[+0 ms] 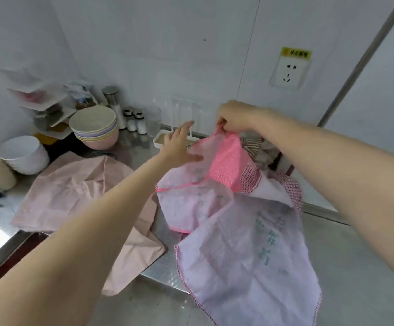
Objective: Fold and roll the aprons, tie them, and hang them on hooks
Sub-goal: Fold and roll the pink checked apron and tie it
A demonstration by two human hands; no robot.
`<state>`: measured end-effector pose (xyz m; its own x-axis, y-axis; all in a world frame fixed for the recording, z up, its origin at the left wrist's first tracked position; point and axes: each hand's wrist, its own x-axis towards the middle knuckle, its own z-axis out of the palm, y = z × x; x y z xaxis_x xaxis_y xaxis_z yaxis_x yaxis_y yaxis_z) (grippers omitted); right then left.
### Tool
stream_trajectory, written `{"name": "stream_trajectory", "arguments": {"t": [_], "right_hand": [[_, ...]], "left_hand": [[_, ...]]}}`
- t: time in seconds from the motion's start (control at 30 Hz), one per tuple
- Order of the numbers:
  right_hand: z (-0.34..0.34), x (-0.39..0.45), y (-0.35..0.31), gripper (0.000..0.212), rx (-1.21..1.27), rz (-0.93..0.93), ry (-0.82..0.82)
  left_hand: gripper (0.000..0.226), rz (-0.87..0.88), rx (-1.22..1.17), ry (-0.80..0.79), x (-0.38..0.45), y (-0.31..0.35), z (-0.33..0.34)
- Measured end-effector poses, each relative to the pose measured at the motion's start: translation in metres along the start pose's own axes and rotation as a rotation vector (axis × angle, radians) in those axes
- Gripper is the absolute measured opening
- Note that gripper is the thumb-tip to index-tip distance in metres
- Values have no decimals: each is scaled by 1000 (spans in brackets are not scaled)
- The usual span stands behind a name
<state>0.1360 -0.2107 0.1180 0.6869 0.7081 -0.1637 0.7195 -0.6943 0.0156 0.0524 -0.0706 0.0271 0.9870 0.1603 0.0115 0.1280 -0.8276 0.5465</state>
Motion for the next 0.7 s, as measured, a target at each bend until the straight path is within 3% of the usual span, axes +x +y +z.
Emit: {"name": "stream_trajectory", "arguments": {"t": [0.03, 0.13, 0.23, 0.3, 0.4, 0.47, 0.57, 0.63, 0.7], "right_hand": [[-13, -1, -3, 31, -7, -24, 52], [-55, -10, -1, 35, 27, 68, 330], [-97, -25, 9, 34, 6, 226, 582], [-121, -29, 6, 35, 57, 264, 623], [-148, -32, -14, 39, 236, 166, 482], [-158, -35, -26, 47, 313, 122, 391], [-162, -38, -36, 57, 318, 89, 387], [-159, -37, -40, 53, 306, 57, 370], [-157, -40, -42, 48, 356, -5, 294]], "left_hand": [[83, 20, 34, -27, 3, 10, -11], [38, 10, 228, -29, 8, 40, -44], [27, -31, 286, 165, 3, 56, -86], [27, -80, 280, 320, -4, 63, -119], [24, -146, 268, 418, -18, 72, -161], [11, -64, 116, 160, -32, 78, -170], [20, -6, -390, -496, -57, 82, -162], [22, 8, -613, -557, -64, 74, -160], [23, 22, -696, -319, -57, 61, -161]]}}
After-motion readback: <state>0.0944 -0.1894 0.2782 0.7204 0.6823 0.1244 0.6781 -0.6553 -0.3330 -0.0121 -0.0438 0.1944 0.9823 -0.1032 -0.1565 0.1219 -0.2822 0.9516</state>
